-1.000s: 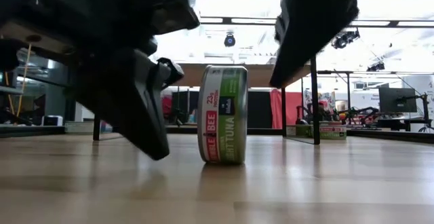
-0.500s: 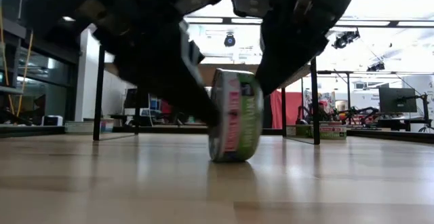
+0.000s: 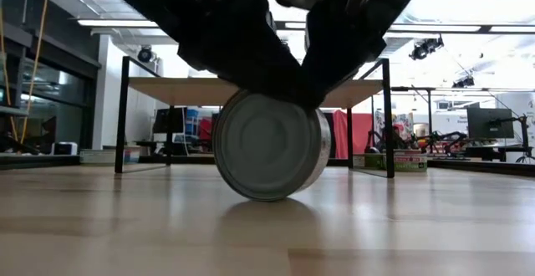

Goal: Stack canned seafood by type on shelf
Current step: Put the green white tuna can on the shelf

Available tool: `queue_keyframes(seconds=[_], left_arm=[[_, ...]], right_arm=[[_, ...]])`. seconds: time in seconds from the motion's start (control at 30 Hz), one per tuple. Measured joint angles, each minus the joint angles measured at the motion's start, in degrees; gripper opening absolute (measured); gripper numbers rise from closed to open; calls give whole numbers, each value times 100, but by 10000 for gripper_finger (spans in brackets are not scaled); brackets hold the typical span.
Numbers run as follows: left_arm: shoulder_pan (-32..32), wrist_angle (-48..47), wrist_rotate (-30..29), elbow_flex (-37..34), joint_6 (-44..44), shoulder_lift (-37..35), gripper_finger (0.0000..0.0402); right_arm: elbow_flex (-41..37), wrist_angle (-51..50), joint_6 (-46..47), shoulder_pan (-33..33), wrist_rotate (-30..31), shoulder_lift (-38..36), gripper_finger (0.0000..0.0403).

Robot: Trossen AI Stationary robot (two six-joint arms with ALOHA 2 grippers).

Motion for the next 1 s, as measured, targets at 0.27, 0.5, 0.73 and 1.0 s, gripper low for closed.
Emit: queue_keyframes(seconds=[0.27, 0.5, 0.73, 1.0], left_arm=[[-44, -2612, 109, 2, -62, -1431, 0], [-226, -3611, -1187, -393, -689, -3060, 0], [-433, -2932, -1371, -1657, -2360, -4023, 0], [-728, -2492, -1811, -2210, -3012, -4302, 0]], right_arm=[[0, -323, 688, -31, 223, -832, 0], [2, 1630, 1344, 159, -720, -1023, 41], [0, 886, 1165, 233, -1055, -971, 168], [1200, -730, 255, 181, -1161, -393, 246]])
